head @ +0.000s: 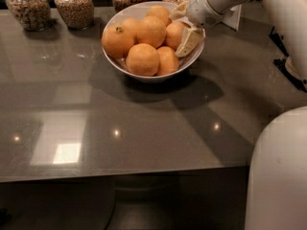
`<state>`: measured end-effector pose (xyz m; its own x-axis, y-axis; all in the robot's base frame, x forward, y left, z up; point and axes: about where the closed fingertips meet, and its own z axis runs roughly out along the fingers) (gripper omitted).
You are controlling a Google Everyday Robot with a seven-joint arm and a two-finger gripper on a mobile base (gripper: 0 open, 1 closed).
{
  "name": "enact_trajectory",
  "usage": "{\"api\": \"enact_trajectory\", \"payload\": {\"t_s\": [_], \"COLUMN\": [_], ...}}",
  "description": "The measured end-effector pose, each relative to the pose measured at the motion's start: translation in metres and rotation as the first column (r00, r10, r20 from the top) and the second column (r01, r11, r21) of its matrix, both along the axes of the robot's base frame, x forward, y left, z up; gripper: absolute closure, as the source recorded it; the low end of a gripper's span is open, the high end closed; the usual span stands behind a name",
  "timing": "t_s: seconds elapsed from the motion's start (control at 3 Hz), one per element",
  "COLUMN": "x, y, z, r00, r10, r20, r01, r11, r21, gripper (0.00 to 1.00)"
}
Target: Pick orange from white bowl
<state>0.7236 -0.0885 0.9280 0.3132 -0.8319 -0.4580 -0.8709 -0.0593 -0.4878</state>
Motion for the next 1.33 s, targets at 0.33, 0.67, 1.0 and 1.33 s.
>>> {"api": "enact_trajectory", "payload": {"t_s": [0.33,0.67,1.0,1.33], "x": [-0.001,-0.005,-0.01,-0.014], "y": [-0.003,-0.007,-0.014,-0.02], "z": [0.002,0.007,0.009,0.006], "r00": [0.9996,0.9986,0.9984,0.9981], "r10": [0.029,0.051,0.054,0.055], "r20": [-0.002,-0.009,-0.019,-0.028], "r01": [-0.029,-0.051,-0.054,-0.056], "r11": [1.0,0.999,0.999,0.998], "r21": [-0.003,0.01,0.007,-0.017], "gripper": [0.2,0.17,0.16,0.17]}}
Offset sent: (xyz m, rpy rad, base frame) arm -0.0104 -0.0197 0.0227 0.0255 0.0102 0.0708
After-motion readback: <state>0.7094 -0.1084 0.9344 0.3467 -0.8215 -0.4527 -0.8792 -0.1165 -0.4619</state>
